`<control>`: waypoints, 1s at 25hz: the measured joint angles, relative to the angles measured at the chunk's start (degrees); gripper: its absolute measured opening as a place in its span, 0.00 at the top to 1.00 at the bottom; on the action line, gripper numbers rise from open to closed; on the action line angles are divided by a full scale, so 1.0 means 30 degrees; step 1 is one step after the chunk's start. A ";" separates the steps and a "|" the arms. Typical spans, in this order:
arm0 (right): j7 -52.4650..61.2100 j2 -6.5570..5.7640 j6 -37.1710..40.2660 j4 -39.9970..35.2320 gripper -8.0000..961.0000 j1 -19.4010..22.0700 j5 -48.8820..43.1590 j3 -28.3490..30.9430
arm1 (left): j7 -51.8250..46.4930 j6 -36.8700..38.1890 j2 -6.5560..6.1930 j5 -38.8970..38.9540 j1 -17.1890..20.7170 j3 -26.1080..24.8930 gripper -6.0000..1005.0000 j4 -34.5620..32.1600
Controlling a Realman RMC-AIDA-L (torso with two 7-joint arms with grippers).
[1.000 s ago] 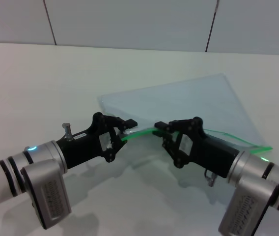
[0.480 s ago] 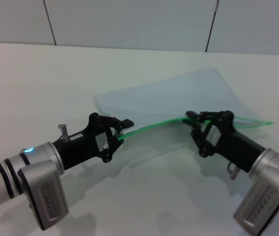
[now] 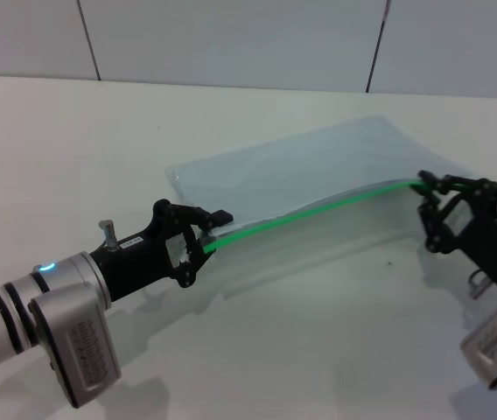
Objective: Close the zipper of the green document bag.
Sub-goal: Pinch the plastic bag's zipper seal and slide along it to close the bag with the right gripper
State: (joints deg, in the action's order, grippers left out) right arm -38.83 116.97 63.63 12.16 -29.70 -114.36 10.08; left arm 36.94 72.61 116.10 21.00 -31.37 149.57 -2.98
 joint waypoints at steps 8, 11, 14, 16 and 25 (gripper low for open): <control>-0.1107 0.0046 0.0000 -0.0293 0.89 0.0394 0.1717 0.0827 | -0.0025 -0.0065 0.0008 0.0003 0.0027 0.0004 0.81 -0.0002; -0.1583 0.0045 0.0000 -0.0228 0.89 0.0428 0.2533 0.0837 | -0.0044 -0.0080 0.0015 0.0002 0.0056 0.0005 0.80 -0.0003; -0.1739 0.0066 0.0012 -0.0201 0.89 0.0433 0.3017 0.0842 | -0.0017 -0.0081 0.0021 0.0003 0.0080 0.0005 0.80 -0.0004; -0.1759 0.0088 0.0024 -0.0180 0.88 0.0451 0.3256 0.0836 | 0.0003 -0.0066 0.0030 0.0003 0.0079 0.0008 0.80 -0.0010; -0.1766 0.0084 0.0101 0.0122 0.88 0.0498 0.4451 0.0870 | -0.0017 -0.0166 0.0088 0.0816 0.0206 -0.0187 0.79 -0.0024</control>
State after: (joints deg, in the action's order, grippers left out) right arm -44.12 117.23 63.94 12.53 -28.21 -101.01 12.69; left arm 36.89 72.12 116.36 23.45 -30.75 149.01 -3.05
